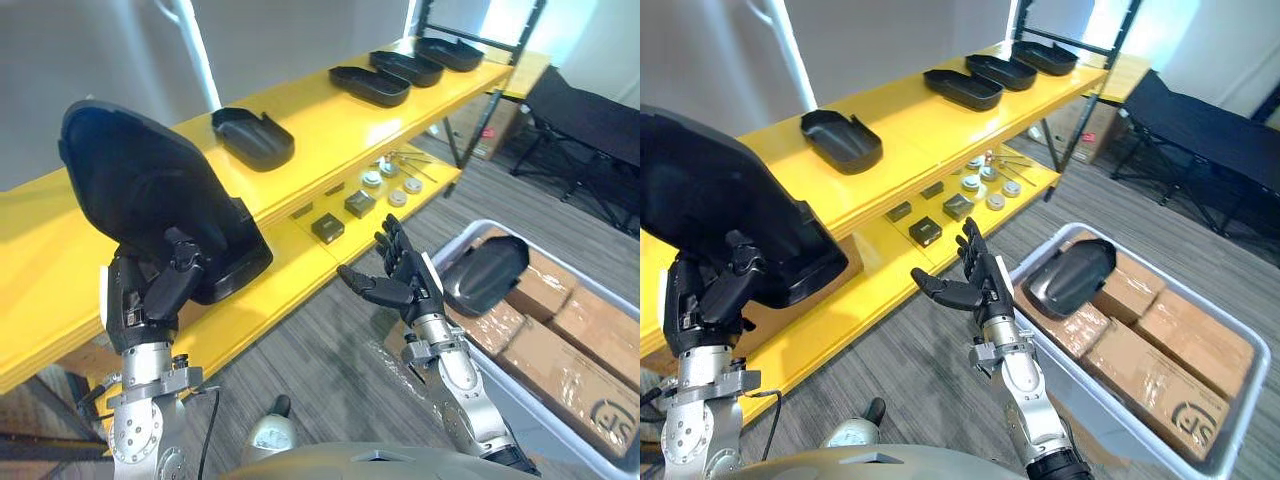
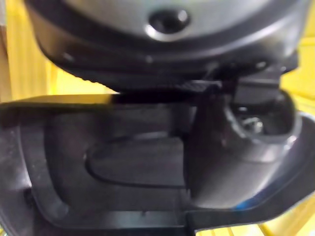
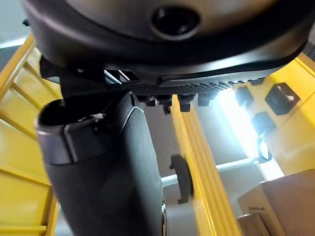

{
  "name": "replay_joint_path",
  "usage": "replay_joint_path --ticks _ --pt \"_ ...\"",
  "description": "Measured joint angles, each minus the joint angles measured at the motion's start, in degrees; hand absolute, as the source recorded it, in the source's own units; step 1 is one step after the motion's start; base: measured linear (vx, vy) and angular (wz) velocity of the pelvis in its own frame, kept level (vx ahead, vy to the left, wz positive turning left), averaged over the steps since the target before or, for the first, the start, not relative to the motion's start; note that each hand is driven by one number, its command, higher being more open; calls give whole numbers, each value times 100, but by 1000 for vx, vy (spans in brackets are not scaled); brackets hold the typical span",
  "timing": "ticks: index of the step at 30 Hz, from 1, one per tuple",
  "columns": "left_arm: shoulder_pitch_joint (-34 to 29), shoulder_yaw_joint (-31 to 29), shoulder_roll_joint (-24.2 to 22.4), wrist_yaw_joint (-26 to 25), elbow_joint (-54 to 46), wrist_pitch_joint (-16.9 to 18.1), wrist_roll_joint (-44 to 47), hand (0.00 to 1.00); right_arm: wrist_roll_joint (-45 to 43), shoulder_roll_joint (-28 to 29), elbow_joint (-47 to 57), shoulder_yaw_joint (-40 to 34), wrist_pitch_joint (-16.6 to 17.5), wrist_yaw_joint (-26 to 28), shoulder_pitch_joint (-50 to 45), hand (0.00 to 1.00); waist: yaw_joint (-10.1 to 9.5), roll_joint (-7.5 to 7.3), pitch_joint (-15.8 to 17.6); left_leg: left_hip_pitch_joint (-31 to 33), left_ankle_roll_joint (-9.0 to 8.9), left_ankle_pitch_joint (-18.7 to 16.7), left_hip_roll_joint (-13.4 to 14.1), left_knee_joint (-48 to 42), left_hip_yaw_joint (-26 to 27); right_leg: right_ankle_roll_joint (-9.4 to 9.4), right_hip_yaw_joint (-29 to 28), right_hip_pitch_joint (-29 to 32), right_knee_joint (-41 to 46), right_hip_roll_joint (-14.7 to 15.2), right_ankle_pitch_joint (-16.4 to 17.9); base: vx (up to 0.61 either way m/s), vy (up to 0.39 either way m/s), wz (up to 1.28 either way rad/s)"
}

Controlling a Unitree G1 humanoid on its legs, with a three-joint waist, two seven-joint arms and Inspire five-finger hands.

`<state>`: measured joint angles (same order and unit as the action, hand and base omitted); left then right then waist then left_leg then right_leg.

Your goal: Walk over and take three plastic housings, then place them on the shelf

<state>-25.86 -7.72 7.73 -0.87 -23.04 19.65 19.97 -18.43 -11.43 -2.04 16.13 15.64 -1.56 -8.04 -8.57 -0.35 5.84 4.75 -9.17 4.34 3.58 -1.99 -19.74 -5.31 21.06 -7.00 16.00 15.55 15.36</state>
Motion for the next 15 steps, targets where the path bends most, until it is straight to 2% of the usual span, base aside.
replay_joint_path --ticks 1,5,7,9,10,14,15 --pt "64 3 16 44 0 0 10 0 -1 0 0 -14 16 9 1 100 -17 15 4 34 -11 15 -1 4 -54 -3 24 -1 -7 -17 -1 16 -84 52" --pt "332 50 34 291 -2 -6 20 0 18 -17 -2 -106 75 179 39 100 -1 35 29 278 -3 219 -6 38 -94 -261 63 -33 -147 -140 -155 3 -35 43" --pt "305 146 37 279 -7 -43 20 0 246 -144 -4 -108 176 218 309 100 -19 96 185 285 20 253 81 31 77 -334 -7 -29 -271 -220 -198 -51 -3 -6" --pt "294 238 38 239 -7 -114 21 0 245 -259 -3 -112 252 226 476 100 -34 148 275 309 50 271 122 21 126 -334 -59 1 -319 -265 -202 -85 7 -11" --pt "262 329 37 220 -6 -124 20 0 242 -305 -2 -141 308 208 528 100 -21 168 322 359 121 261 120 8 130 -335 -54 35 -315 -273 -202 -81 12 2" --pt "230 511 -4 177 4 -125 20 0 235 -294 2 -289 337 99 469 100 61 168 481 511 231 375 66 21 131 -336 -1 116 -307 -263 -217 -44 21 19" --pt "178 517 -8 183 12 -125 22 0 235 -264 6 -347 337 102 370 100 111 147 503 575 317 452 7 19 231 -337 108 89 -301 -225 -212 -10 27 53"
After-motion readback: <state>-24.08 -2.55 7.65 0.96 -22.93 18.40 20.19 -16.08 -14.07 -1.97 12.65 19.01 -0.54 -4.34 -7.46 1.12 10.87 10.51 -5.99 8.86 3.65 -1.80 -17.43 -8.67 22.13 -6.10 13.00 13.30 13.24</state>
